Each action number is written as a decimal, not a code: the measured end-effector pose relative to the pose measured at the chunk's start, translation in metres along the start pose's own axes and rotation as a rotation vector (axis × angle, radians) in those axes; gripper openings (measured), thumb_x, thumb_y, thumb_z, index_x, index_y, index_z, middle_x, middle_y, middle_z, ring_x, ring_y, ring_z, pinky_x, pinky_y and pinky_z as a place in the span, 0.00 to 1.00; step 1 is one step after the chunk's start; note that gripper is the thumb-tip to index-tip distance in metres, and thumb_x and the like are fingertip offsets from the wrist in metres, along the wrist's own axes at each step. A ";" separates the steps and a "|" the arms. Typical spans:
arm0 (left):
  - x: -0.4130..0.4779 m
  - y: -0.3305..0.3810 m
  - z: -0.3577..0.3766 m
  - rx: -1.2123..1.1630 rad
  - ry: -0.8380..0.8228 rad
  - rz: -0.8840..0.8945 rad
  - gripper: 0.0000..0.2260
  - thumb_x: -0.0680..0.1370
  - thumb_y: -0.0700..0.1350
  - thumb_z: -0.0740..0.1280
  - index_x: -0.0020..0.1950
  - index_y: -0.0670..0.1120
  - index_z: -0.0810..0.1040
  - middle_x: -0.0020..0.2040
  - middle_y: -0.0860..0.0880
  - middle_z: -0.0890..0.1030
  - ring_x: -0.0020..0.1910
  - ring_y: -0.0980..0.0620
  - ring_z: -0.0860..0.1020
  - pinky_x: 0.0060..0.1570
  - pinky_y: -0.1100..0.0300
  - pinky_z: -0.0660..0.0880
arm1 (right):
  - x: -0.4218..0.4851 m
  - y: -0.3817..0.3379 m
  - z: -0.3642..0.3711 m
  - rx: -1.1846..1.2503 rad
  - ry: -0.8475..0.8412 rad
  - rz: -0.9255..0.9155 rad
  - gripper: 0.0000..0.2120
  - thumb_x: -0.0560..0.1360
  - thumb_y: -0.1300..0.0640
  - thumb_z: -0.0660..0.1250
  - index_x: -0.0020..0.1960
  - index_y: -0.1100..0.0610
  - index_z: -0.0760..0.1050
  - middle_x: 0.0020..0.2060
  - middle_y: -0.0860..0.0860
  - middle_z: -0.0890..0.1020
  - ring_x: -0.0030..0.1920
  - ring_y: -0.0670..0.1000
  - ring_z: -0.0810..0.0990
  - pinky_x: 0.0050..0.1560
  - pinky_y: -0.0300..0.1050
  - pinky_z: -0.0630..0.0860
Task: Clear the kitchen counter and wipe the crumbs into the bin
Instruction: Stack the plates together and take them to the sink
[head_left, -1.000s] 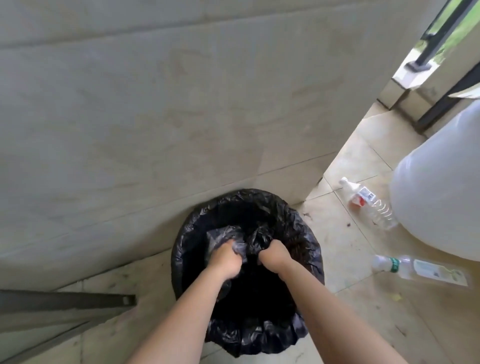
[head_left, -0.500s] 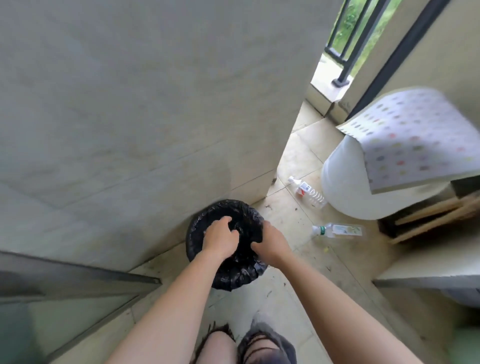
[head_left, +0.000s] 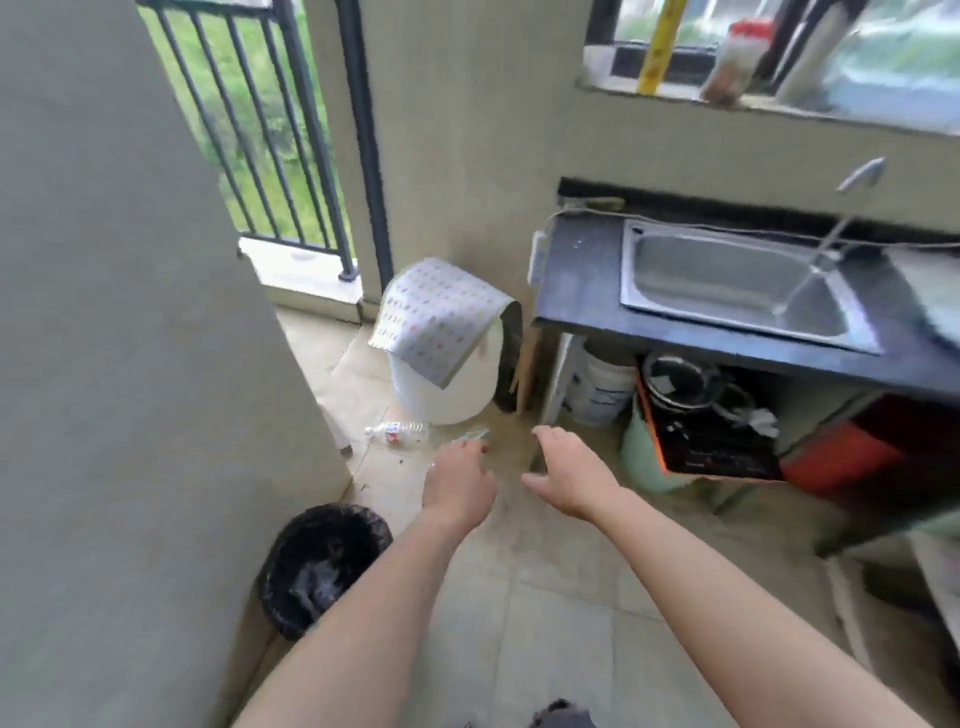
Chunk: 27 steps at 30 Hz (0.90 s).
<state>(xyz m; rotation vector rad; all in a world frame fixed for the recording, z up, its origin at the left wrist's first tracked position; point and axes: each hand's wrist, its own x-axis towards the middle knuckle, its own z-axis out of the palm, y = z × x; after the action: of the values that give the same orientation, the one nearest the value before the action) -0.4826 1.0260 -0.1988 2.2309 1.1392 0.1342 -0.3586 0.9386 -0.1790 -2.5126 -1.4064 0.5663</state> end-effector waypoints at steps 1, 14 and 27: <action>-0.004 0.027 0.009 0.046 -0.021 0.073 0.17 0.77 0.42 0.59 0.66 0.46 0.72 0.65 0.46 0.74 0.64 0.46 0.70 0.63 0.53 0.68 | -0.022 0.023 -0.013 -0.008 0.042 0.065 0.32 0.74 0.48 0.65 0.73 0.58 0.59 0.68 0.55 0.68 0.68 0.55 0.65 0.66 0.48 0.66; -0.149 0.314 0.190 0.102 -0.214 0.730 0.18 0.76 0.41 0.60 0.66 0.44 0.72 0.66 0.46 0.72 0.66 0.45 0.67 0.63 0.53 0.67 | -0.325 0.277 -0.074 -0.083 0.387 0.687 0.30 0.74 0.43 0.64 0.70 0.56 0.61 0.66 0.53 0.68 0.66 0.55 0.64 0.62 0.52 0.66; -0.372 0.513 0.383 0.178 -0.568 1.130 0.19 0.79 0.44 0.56 0.70 0.46 0.67 0.71 0.48 0.66 0.72 0.48 0.61 0.66 0.53 0.65 | -0.637 0.450 -0.060 0.041 0.490 1.267 0.33 0.73 0.42 0.64 0.71 0.56 0.57 0.69 0.53 0.63 0.70 0.56 0.60 0.65 0.54 0.62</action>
<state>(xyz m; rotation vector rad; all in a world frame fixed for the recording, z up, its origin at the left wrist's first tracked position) -0.2204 0.3353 -0.1447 2.5516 -0.4792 -0.1479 -0.2864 0.1608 -0.1409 -2.9206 0.4600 0.0770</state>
